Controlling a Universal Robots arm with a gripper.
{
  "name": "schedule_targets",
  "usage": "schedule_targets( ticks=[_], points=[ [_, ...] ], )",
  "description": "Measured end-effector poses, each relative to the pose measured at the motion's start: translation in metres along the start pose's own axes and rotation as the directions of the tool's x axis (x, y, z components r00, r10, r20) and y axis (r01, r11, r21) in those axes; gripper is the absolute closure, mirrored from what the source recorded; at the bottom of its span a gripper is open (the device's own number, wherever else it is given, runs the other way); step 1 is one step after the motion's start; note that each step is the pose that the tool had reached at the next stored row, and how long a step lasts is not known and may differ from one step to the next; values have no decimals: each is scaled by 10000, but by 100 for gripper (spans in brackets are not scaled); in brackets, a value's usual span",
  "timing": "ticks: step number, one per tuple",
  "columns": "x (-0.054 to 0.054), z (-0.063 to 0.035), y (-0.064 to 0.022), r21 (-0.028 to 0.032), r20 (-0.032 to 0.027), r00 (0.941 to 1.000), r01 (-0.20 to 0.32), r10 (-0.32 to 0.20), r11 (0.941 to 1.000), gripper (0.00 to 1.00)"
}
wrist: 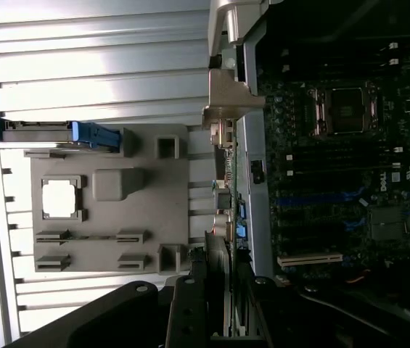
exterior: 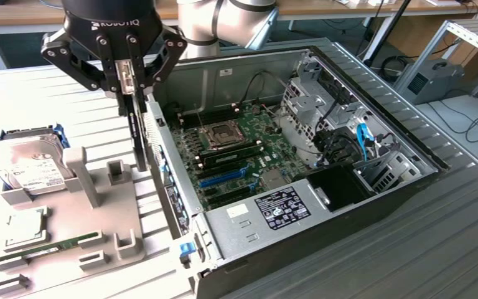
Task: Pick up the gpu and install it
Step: 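Pick up the gpu and move the gpu toward the slot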
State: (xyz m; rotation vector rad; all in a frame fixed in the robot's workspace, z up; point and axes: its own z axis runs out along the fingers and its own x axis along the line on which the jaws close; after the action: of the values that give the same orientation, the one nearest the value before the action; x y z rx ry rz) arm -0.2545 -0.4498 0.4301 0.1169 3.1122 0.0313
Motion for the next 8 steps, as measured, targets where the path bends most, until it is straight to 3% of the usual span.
schedule_targets(
  ticks=[8],
  points=[
    [-43,4,3,3,0,10000,-1,1,10000,74]
  ],
)
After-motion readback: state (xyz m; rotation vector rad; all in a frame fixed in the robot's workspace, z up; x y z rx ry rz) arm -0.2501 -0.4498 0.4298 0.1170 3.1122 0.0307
